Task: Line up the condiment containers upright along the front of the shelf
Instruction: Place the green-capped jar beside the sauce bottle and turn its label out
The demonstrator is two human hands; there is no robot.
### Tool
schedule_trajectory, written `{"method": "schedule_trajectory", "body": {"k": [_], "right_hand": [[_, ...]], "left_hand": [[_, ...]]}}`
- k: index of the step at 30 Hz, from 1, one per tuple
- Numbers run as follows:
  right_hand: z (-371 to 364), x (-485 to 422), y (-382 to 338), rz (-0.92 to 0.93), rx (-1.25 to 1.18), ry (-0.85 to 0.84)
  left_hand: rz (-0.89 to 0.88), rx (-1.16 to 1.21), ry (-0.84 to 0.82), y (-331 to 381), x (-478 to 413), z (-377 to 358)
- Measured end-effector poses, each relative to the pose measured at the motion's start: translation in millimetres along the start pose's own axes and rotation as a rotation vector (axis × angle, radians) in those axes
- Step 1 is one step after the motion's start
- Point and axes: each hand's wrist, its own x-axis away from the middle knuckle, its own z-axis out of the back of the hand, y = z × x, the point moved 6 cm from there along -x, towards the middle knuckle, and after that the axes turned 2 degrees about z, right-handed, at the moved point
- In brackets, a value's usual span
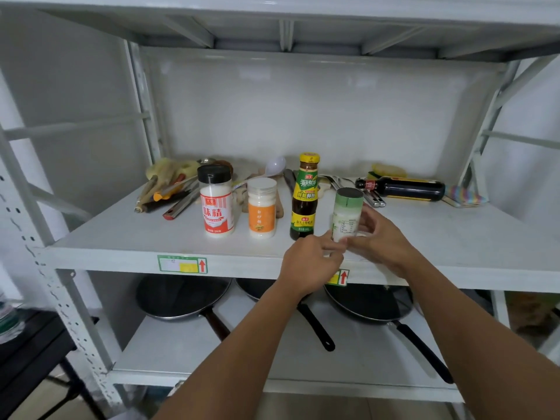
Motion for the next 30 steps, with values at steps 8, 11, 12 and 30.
{"method": "schedule_trajectory", "body": {"k": [8, 11, 12, 30], "right_hand": [[-4.7, -0.7, -1.0, 0.031, 0.178, 0.043], [-8.3, -0.7, -3.8, 0.044, 0.238, 0.093], [-9.7, -1.2, -4.1, 0.052, 0.271, 0.110], [-3.7, -0.4, 0.7, 0.013, 0.184, 0.142]], "left_hand": [[-0.023, -0.019, 0.006, 1.1, 0.0, 1.5], [-0.043, -0.005, 0.017, 0.3, -0.9, 1.0], [-0.057, 0.007, 0.025, 0.1, -0.4, 0.8], [-0.020, 0.036, 0.032, 4.4, 2.4, 3.1]]}}
